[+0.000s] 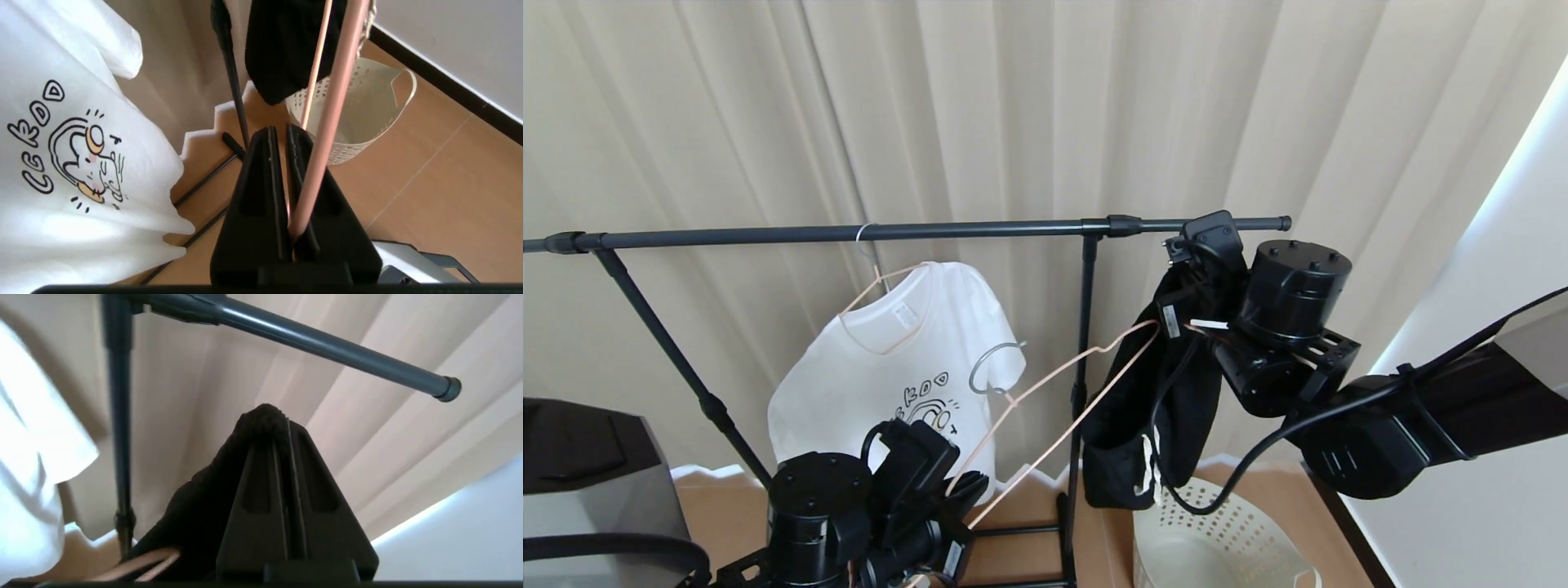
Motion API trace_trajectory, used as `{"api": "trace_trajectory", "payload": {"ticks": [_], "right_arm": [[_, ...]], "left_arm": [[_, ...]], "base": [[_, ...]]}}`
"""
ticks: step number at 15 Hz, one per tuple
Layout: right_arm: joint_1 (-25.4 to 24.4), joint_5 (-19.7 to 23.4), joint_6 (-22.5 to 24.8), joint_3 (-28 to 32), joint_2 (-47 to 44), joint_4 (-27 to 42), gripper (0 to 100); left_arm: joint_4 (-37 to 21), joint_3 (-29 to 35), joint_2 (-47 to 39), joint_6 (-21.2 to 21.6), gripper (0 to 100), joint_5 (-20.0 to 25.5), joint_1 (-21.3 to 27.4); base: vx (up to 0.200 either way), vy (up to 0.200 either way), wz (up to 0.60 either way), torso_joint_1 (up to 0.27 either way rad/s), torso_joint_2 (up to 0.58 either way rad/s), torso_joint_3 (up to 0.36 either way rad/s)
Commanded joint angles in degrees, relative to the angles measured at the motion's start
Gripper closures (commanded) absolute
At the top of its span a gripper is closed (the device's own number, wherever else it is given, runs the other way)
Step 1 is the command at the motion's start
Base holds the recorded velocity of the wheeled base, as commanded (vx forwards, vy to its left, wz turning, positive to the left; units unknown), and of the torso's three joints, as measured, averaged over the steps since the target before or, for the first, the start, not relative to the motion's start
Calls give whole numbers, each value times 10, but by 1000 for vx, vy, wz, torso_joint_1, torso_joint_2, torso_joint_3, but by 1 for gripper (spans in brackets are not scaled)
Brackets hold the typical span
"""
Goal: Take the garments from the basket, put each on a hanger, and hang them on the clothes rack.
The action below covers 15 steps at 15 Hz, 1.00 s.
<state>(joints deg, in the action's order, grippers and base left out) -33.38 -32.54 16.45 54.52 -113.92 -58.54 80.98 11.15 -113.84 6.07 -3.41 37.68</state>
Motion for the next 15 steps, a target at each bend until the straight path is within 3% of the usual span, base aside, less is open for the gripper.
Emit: {"api": "trace_trajectory", "payload": {"ticks": [1, 5, 7, 8, 15], "right_arm": [[-16, 0, 1, -15, 17, -1, 100], [-78, -4, 0, -42, 28, -5, 100], [-85, -8, 0, -43, 29, -5, 100], [-129, -21, 0, -59, 32, -21, 100], [-216, -41, -1, -83, 32, -35, 100]], "left_arm": [[12, 4, -19, 0, 100, -7, -3], [40, 3, -25, 0, 100, -8, -6], [40, 3, -25, 0, 100, -8, -6], [41, 3, -26, 0, 100, -9, -6], [49, 1, -30, 1, 100, -9, -6]], "base": [[0, 0, 0, 0, 0, 0], [0, 0, 0, 0, 0, 0], [0, 0, 0, 0, 0, 0], [0, 0, 0, 0, 0, 0], [0, 0, 0, 0, 0, 0]]}}
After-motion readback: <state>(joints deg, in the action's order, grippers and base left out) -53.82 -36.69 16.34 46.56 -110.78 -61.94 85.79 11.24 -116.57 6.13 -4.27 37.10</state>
